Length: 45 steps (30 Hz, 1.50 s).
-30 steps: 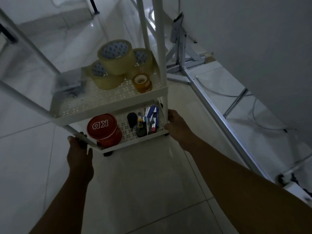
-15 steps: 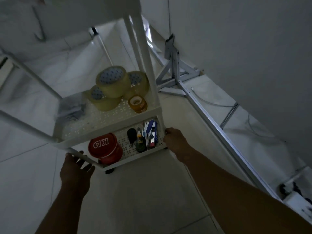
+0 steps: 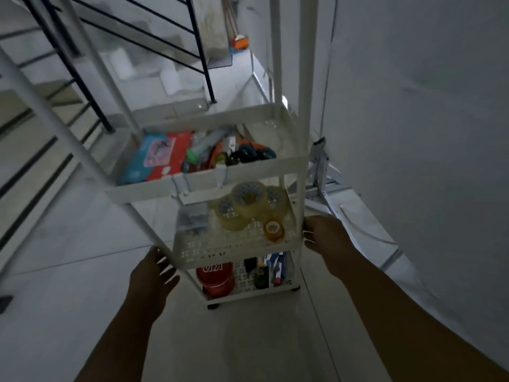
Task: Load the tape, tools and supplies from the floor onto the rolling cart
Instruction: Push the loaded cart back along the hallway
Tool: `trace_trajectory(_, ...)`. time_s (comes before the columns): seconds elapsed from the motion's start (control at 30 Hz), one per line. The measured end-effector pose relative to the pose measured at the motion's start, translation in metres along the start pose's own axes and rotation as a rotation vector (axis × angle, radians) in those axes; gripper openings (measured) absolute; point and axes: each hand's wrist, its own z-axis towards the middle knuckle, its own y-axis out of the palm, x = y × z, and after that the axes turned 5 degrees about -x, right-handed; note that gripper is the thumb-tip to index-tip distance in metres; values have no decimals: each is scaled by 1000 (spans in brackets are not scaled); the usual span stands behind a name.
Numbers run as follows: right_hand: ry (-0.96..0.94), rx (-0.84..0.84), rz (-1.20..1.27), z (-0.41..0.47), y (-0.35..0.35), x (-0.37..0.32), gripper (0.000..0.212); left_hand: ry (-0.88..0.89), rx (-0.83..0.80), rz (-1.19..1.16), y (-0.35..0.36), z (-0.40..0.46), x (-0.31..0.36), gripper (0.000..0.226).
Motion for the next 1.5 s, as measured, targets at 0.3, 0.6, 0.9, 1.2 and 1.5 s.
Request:
trace_trajectory(0.3, 38, -17, 64, -70, 10, -126, 15, 16, -31, -39, 5, -78, 132, 45)
trace_trajectory(0.6, 68, -62, 54, -139, 17, -274, 16, -18, -17, 17, 31, -154, 284, 52)
trace_trajectory(0.9, 59, -16, 117, -192, 23, -373, 16, 0, -6, 11, 52, -209, 377, 51)
trace_trajectory(1.2, 182, -81, -39, -197, 30, -418, 40, -91, 72, 170, 69, -228, 411, 50)
trace_trajectory(1.5, 214, -89, -50, -189, 34, -416, 38, -111, 52, 227, 79, -206, 419, 47)
